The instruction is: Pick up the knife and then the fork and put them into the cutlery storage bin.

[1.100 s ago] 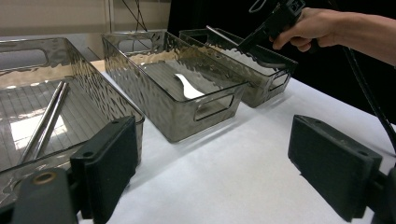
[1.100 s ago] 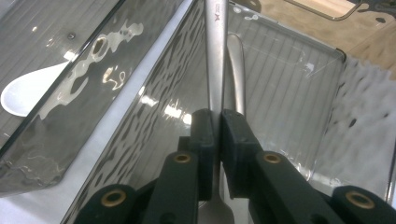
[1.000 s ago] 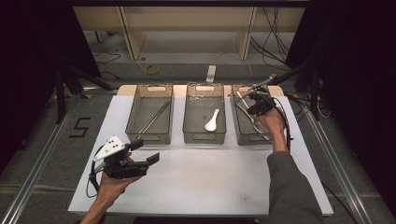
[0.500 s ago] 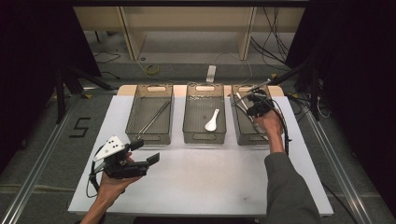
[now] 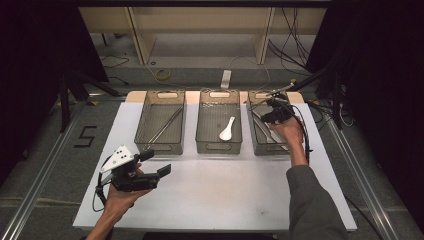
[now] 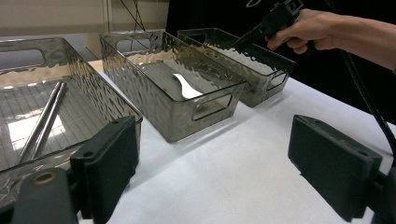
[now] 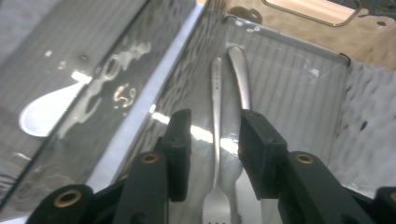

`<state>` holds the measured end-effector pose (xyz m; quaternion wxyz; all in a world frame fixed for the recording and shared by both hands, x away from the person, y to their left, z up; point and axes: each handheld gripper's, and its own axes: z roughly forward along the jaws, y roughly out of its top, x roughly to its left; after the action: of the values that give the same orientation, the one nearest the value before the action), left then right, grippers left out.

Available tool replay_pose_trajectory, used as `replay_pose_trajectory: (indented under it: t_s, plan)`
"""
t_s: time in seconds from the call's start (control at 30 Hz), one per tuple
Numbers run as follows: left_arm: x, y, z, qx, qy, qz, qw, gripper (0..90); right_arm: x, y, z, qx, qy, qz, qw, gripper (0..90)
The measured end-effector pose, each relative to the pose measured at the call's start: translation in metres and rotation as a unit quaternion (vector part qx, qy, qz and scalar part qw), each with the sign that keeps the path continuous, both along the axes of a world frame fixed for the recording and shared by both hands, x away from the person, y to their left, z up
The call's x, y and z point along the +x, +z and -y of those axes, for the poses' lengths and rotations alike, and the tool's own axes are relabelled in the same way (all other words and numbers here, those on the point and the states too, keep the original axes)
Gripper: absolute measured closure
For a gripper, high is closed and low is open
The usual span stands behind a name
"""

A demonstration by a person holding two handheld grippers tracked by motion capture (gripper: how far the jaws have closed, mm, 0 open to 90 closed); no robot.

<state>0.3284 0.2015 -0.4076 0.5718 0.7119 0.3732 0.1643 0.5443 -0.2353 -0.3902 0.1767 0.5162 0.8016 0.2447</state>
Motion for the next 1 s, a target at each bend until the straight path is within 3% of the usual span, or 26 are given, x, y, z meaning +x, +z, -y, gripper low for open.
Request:
replay_pose_trajectory:
  t_s: [0.23,0.43,0.57,0.73,1.0]
  plan:
    - [0.0,0.0,-0.001,0.0,0.0,0.0,1.0,15.4,-0.011,0.007,-0.004,0.031,0.015,0.015,0.9993,49.4]
    - [0.0,0.0,0.001,0.0,-0.001,-0.001,1.0,15.4,-0.033,0.012,-0.013,0.05,0.036,0.042,0.9972,38.5]
    - [0.0,0.0,0.001,0.001,-0.003,-0.001,1.0,15.4,-0.051,0.013,-0.016,0.075,0.045,0.072,0.9936,36.2]
    - [0.0,-0.001,0.001,0.003,-0.005,-0.002,1.0,15.4,-0.074,0.012,-0.018,0.116,0.055,0.092,0.9875,33.2]
    - [0.0,-0.001,0.002,0.004,-0.007,-0.004,1.0,15.4,-0.11,0.008,-0.024,0.139,0.075,0.11,0.9812,31.0]
